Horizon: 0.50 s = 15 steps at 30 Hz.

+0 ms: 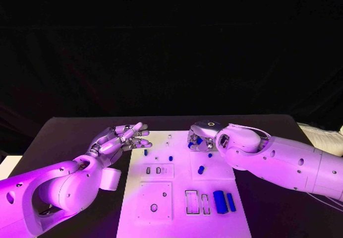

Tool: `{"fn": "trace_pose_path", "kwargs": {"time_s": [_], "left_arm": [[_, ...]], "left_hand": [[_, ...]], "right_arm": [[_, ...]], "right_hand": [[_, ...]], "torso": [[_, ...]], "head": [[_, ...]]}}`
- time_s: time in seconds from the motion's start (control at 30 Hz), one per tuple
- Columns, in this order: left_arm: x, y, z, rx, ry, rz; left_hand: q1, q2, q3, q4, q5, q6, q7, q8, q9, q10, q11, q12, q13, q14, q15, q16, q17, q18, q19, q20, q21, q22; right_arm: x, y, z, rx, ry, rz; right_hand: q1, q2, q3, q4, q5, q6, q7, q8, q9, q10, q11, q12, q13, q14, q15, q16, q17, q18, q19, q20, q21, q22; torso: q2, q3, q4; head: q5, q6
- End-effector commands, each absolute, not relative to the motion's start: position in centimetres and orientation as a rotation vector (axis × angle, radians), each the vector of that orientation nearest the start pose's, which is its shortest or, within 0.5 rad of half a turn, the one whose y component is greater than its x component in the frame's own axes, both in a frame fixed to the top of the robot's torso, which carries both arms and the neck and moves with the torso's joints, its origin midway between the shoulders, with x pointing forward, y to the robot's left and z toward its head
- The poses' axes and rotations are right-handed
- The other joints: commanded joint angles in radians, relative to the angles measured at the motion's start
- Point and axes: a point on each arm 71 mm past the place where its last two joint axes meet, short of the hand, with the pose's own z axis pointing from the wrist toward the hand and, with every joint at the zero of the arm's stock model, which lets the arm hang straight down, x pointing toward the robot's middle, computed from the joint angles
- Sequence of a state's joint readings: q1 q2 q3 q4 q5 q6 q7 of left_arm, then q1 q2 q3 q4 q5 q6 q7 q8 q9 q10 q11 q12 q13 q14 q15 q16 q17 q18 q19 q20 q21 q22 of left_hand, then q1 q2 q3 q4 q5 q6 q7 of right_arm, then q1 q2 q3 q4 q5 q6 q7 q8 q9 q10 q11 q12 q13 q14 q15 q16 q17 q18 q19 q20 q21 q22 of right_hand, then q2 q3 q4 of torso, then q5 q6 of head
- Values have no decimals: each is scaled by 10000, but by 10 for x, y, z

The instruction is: Assemble the parts on the task board

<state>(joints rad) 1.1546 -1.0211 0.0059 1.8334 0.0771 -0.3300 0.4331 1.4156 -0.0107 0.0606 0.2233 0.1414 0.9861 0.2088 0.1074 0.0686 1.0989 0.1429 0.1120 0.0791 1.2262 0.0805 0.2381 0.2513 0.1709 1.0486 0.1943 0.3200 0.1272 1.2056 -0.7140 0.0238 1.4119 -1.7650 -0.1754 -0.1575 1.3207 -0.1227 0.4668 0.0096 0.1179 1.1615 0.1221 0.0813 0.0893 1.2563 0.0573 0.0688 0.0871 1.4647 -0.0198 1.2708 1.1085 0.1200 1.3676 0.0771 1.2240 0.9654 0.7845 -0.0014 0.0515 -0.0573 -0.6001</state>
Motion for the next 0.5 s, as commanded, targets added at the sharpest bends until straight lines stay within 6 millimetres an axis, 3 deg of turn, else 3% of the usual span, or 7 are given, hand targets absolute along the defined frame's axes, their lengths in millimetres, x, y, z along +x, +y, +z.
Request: {"fn": "trace_pose_path", "kwargs": {"time_s": [0.03,0.2,0.5], "left_arm": [[427,205,-154,-11875,13925,-17257],[427,205,-154,-11873,13911,-17251],[426,204,-154,-11853,13997,-17379]], "left_hand": [[53,29,5,-66,-19,22,25,-68,-6,-21,43,-68,-13,12,33,-36,16,117,73,-25,-69,-11],[74,33,11,-87,-19,33,21,-71,-4,-10,39,-76,-12,9,31,-46,32,118,74,-26,-73,-15],[137,57,34,-160,-19,92,6,-82,4,53,29,-112,-9,-59,33,-131,88,114,47,-25,-117,-44]], "right_arm": [[512,-164,-170,-4304,15842,4434],[509,-162,-160,-3897,14861,4901],[511,-153,-141,-3391,13515,5342]], "right_hand": [[52,-112,52,9,-40,76,-7,11,-3,27,-3,-19,-18,382,-62,36,-40,-110,-48,-31,70,16],[129,-154,124,-23,66,120,-9,4,11,31,-4,-35,-25,371,-65,50,-36,-112,-75,-33,105,46],[154,-171,214,-7,208,152,0,-12,23,46,4,-42,-31,349,-62,22,-93,-110,-108,-30,130,60]], "torso": [[8,4,12],[22,2,41],[63,10,34]], "head": [[-8,7],[15,24],[77,107]]}}
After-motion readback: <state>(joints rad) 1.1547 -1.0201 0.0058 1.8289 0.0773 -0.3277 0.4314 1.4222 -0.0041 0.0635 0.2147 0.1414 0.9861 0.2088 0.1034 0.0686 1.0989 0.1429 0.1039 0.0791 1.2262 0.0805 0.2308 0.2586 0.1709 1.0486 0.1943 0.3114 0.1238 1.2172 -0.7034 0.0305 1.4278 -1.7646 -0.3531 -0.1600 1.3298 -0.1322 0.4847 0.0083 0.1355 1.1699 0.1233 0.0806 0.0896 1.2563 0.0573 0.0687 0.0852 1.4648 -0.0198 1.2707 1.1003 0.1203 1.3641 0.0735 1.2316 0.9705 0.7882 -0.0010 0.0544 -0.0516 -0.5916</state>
